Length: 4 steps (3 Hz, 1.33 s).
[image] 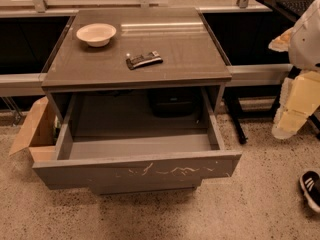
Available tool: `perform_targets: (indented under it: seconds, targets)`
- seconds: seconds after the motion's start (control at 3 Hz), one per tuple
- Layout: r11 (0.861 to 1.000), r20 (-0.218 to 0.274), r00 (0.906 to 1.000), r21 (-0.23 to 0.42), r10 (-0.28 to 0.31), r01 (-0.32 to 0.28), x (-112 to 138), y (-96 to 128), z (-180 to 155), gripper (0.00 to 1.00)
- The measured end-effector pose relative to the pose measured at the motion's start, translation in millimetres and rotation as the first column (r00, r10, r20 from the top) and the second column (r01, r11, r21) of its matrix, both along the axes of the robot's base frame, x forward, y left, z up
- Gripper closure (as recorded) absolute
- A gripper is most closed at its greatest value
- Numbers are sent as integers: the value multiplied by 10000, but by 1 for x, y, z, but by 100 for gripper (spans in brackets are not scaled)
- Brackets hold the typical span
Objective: Close top drawer
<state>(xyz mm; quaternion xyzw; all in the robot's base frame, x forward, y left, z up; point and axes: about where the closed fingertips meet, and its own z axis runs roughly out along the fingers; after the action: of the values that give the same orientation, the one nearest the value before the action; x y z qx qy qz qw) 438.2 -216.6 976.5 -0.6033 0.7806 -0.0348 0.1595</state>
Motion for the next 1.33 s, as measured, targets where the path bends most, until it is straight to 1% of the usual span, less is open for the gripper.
perform_targets:
  seconds: [0.33,0.67,1.0,1.33]
  targets:
    - [10000,0,10000,0,0,0,0,0,0,0]
    - [9983,-406,9976,208,556,-548,1,12,-25,0]
    - [9904,-911,9872,568,1310,-1262,-2,31,-64,0]
    - [9797,-1378,9720,907,1902,-1788,-10,50,-106,0]
